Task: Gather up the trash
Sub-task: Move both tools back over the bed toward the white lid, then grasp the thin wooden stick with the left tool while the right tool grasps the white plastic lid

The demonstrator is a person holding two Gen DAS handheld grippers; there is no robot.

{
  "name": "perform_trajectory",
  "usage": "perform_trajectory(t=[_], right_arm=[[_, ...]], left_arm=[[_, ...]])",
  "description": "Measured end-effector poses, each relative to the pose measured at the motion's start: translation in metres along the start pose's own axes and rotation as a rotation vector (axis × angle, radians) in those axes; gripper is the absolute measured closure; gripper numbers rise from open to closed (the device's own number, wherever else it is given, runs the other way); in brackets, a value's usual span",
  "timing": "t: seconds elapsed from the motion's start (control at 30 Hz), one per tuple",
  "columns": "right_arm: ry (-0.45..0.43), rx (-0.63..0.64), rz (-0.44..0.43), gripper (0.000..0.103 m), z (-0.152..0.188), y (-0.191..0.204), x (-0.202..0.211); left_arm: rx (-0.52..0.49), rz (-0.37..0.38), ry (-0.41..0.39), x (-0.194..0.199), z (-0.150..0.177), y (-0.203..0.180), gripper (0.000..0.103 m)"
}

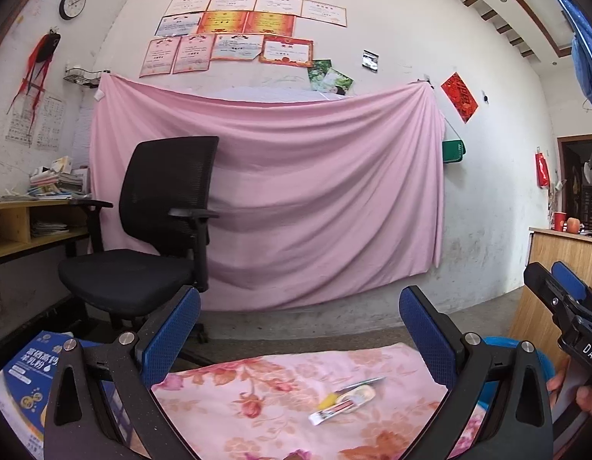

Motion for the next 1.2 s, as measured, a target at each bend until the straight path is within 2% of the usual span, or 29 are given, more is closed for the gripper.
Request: perform_trajectory(t=[0.4,0.57,0.83,0.93,1.0,1.1,1.2], right_arm=[[0.101,0.061,-0.054,0.000,0.032,0.026,-0.020],[0.191,0.073,-0.033,0.000,0.050,0.025,-0.035],[0.409,-0.011,0.007,0.000,0.090,0.002,-0.066],[0.485,-0.032,-0.002,0.000,0.105,-0.001,-0.075],[0.532,-0.033,-0.011,0.000,0.115,0.000,-0.079],[0.595,-0.025,-0.027,0.000,0.127,0.004,-0.085],[0.656,-0.027,-0.045,0.000,0.139,0.005,-0.090]], left_arm=[[0.008,-0.029,0.065,-0.007,0.031,0.024,0.001],[-0.003,-0.020,0.130,-0.021,0.046,0.025,0.001],[-0.027,0.042,0.368,-0.060,0.086,0.019,0.002],[-0.012,0.099,0.501,-0.077,0.109,0.012,0.003],[0.029,0.167,0.571,-0.087,0.121,0.005,0.006],[0.065,0.229,0.651,-0.097,0.136,-0.004,0.014],[0.055,0.288,0.727,-0.106,0.150,-0.015,0.028]])
Point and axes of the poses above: each gripper's, at about its wrist camera, not at the fingertips, and x roughly against the way its jaws point, y to its left, z to its underside, the point moved 7 cm from there along -x, roughly the way its jaws point, and after that the axes turned 7 degrees about -y, right-handed, at the moved point
